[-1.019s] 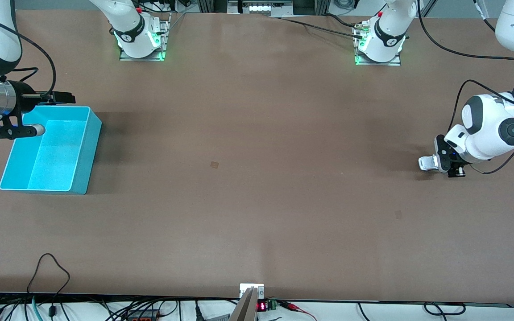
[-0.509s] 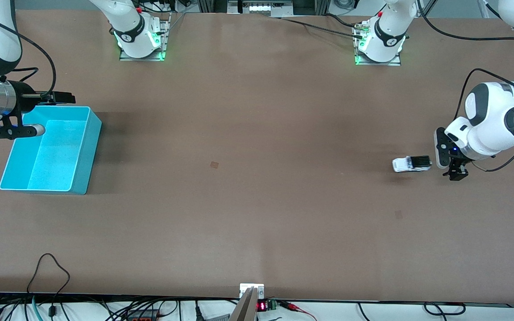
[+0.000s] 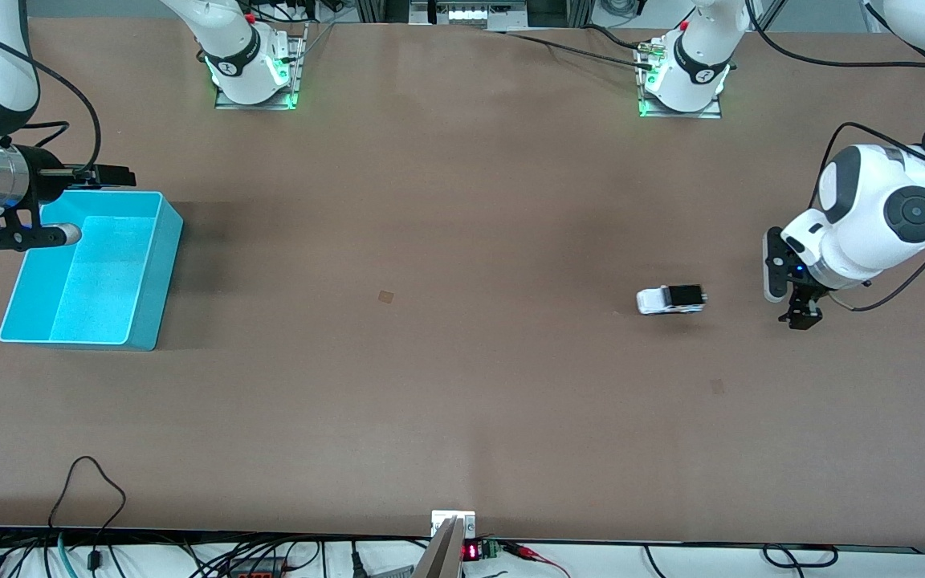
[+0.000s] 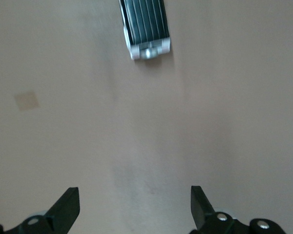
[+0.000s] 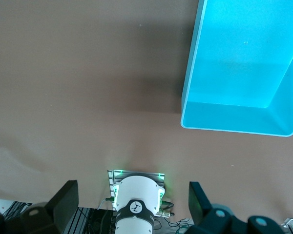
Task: Wind and store white jeep toy
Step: 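Lift the left gripper away as the jeep rolls toward the box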
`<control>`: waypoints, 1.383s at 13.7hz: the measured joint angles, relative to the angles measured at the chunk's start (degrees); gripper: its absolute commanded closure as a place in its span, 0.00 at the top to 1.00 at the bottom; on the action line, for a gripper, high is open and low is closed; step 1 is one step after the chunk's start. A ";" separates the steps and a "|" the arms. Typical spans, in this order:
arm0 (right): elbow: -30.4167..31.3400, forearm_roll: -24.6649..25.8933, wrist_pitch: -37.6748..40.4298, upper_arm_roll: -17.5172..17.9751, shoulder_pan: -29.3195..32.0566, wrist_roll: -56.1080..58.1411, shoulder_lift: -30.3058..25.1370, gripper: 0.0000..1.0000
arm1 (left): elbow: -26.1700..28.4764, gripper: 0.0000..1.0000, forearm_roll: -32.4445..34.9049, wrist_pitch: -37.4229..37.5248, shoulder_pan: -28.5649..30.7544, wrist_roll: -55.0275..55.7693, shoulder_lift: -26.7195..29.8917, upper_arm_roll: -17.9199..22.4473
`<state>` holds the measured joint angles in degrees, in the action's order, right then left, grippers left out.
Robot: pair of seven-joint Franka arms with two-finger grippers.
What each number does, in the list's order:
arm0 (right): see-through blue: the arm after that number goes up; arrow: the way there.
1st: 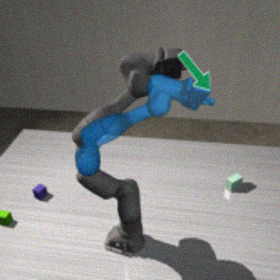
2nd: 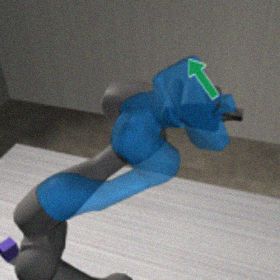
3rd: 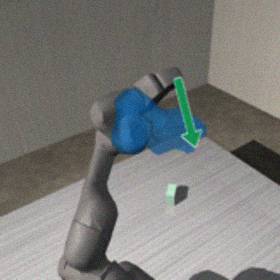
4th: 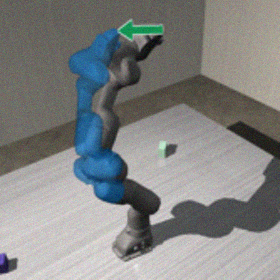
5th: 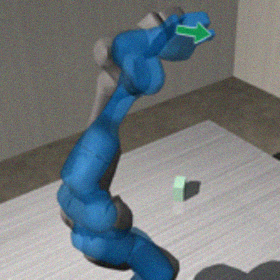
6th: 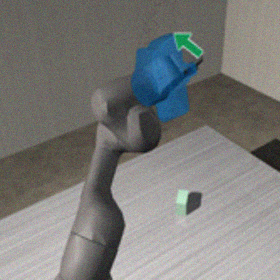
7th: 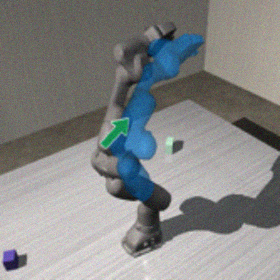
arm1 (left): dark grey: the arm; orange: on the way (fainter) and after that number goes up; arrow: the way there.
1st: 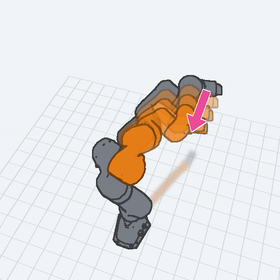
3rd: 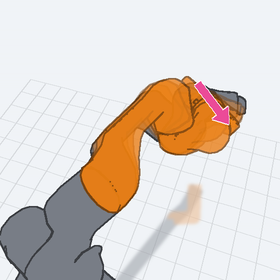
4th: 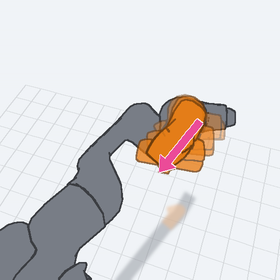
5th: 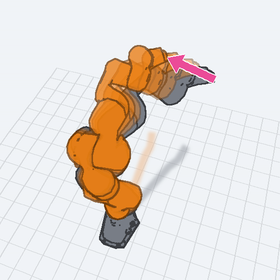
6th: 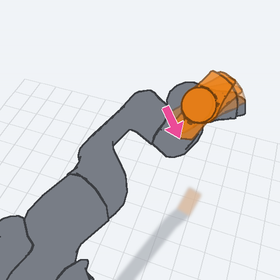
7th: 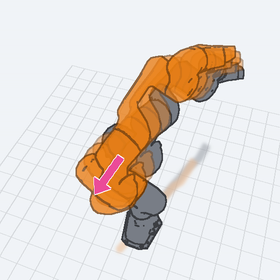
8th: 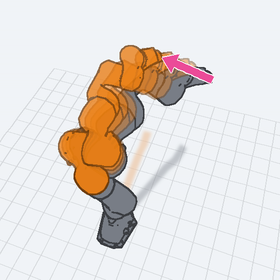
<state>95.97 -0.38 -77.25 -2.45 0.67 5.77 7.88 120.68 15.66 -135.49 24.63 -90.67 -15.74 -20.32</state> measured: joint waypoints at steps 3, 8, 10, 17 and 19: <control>0.00 0.00 0.00 0.00 0.00 0.01 0.00 1.00 | -0.02 1.00 -2.09 0.03 -2.58 0.21 1.18 -0.10; 0.00 0.00 0.00 0.00 0.00 0.01 0.00 1.00 | -0.30 1.00 -3.44 -0.01 -6.18 3.61 1.53 -0.13; 0.00 0.00 0.00 0.00 0.00 0.02 0.00 1.00 | -0.94 1.00 -3.92 -0.01 -7.27 5.86 1.99 -0.13; 0.00 0.00 0.05 0.06 -0.05 0.03 0.00 1.00 | -1.40 1.00 -8.43 -0.01 -10.36 13.05 2.56 -0.10; 0.00 0.00 0.06 0.07 -0.05 0.03 0.00 1.00 | -2.17 1.00 -11.36 -0.01 -10.33 15.70 2.61 0.24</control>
<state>95.98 -0.38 -77.19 -2.38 0.62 5.79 7.88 118.51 4.30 -135.49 14.30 -74.97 -13.13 -20.08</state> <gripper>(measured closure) 0.000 0.000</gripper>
